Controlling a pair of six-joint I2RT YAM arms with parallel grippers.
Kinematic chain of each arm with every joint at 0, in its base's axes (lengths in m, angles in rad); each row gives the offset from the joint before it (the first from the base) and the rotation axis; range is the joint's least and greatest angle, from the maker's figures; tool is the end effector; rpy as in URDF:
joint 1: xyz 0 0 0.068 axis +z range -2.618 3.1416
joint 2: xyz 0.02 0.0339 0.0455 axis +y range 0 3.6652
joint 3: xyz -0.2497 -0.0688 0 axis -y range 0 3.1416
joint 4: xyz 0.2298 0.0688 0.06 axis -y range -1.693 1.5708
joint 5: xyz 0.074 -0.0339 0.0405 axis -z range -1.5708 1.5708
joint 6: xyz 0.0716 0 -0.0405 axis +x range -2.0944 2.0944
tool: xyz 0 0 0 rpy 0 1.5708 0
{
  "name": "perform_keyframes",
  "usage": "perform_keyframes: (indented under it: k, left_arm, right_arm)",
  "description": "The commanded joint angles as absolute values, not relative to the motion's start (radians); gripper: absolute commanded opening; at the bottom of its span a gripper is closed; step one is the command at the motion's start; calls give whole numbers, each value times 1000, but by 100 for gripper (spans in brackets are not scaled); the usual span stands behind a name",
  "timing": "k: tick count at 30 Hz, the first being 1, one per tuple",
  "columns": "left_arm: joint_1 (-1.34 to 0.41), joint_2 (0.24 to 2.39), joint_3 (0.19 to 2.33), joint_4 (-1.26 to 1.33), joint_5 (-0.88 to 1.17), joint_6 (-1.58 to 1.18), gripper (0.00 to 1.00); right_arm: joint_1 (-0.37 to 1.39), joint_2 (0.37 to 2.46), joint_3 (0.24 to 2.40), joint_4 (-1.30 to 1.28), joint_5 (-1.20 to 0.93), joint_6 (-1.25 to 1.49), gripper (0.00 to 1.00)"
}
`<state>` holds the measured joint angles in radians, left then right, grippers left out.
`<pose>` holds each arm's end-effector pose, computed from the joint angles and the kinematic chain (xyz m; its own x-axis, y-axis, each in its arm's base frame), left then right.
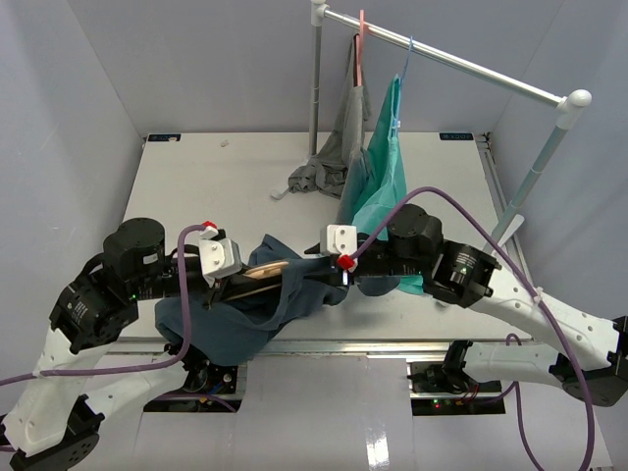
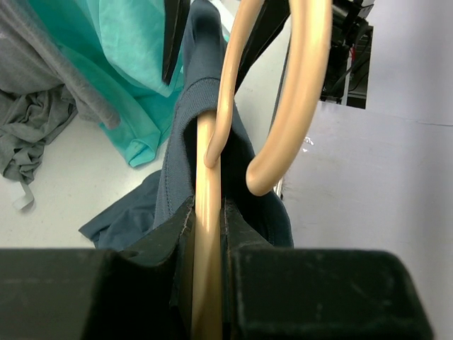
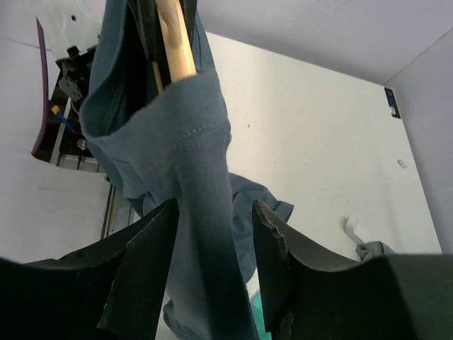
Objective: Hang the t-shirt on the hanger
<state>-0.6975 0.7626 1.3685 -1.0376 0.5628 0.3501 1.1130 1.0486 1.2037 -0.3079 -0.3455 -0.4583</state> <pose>0.0647 -0.1040 0.4099 0.0125 0.3680 -0.9297 0.9692 0.2244 0.1018 0.0900 0.2376 0.4032 0.3785 -0.1736 -0.9092 -0.9194 0.0433 -0.3910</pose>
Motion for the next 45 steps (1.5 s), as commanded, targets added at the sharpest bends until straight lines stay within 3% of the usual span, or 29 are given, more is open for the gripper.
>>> perform_keyframes:
  k: [1, 5, 12, 24, 28, 32, 39, 45]
  left_arm:
    - [-698, 744, 1389, -959, 620, 365, 0]
    - [-698, 735, 1405, -951, 598, 356, 0]
    - [-698, 728, 1424, -954, 564, 345, 0]
    - [-698, 718, 1434, -978, 493, 354, 0]
    - [-698, 717, 1437, -983, 483, 355, 0]
    - [-698, 730, 1434, -977, 493, 353, 0]
    - [-698, 746, 1385, -949, 519, 351, 0]
    - [-698, 759, 1341, -928, 536, 354, 0]
  right_arm:
    - [1107, 1061, 1234, -302, -301, -473, 42]
    - [1055, 1023, 1173, -275, -253, -451, 9]
    - [937, 934, 1049, -215, -243, -375, 8]
    - [920, 820, 989, -195, -156, -320, 36]
    - [920, 800, 973, -198, -134, -301, 40]
    - [920, 799, 967, -195, -161, -295, 43]
    - [920, 801, 1064, -225, -291, -317, 65]
    - [921, 807, 1170, -256, -439, -342, 69]
